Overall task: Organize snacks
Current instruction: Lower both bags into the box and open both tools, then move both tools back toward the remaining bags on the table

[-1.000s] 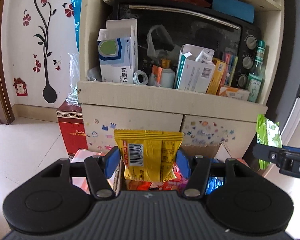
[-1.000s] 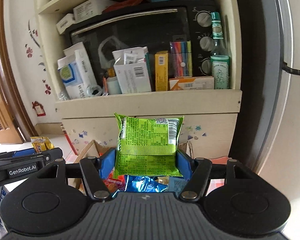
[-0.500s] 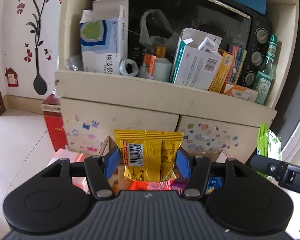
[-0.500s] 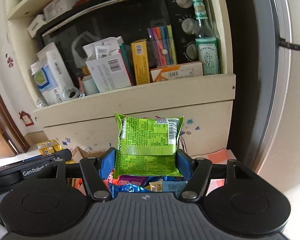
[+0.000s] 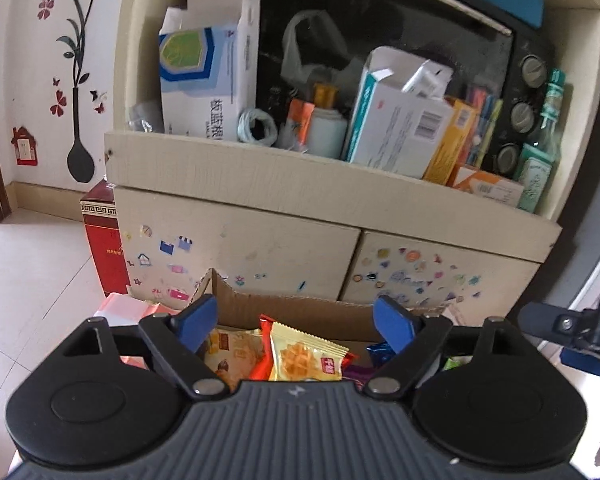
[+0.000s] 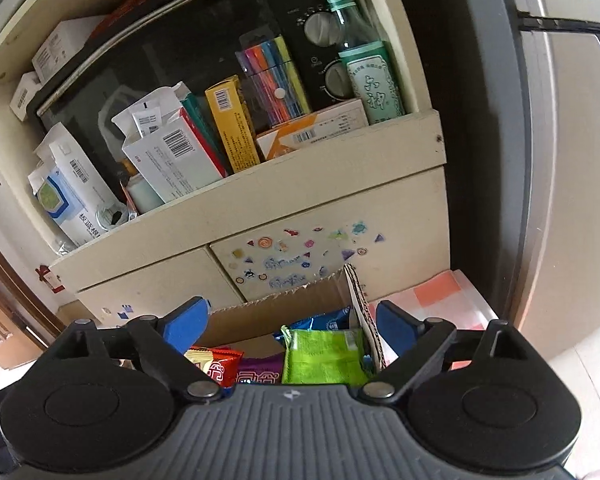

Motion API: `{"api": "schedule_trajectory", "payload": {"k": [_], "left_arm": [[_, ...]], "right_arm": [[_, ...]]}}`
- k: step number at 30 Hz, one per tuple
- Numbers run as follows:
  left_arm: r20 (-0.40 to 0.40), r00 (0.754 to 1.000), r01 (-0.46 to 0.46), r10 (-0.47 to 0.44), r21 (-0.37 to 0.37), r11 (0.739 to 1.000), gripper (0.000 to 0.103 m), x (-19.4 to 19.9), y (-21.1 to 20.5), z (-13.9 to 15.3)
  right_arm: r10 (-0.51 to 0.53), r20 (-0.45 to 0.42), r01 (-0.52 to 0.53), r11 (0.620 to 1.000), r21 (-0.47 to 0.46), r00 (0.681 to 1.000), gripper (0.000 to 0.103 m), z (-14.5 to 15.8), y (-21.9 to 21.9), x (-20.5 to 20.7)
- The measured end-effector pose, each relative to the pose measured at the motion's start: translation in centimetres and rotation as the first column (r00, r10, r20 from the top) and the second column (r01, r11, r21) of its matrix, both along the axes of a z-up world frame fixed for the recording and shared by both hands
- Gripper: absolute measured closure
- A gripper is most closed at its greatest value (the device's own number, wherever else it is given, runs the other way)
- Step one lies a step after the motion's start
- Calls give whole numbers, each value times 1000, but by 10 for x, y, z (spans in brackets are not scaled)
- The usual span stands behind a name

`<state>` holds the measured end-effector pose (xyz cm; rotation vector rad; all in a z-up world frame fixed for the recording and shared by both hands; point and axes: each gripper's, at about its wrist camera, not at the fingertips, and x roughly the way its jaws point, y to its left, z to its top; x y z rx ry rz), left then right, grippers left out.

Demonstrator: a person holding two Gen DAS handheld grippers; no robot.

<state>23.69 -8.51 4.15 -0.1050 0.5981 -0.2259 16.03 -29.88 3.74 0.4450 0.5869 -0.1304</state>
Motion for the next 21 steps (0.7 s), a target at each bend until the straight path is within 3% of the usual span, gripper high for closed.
{"api": "schedule_trajectory", "payload": {"k": [9,21], "left_arm": [[-39,998,50,-48,62,997,17,-32,-4,-2],[-169,978,146,-126,113,983,17,-68,-22,-49]], "right_arm": [[43,-42,-45,997,-55,998,6,3,-11,-13],[130,-141,-146,983,-109,981,3,-4,-15,-26]]}}
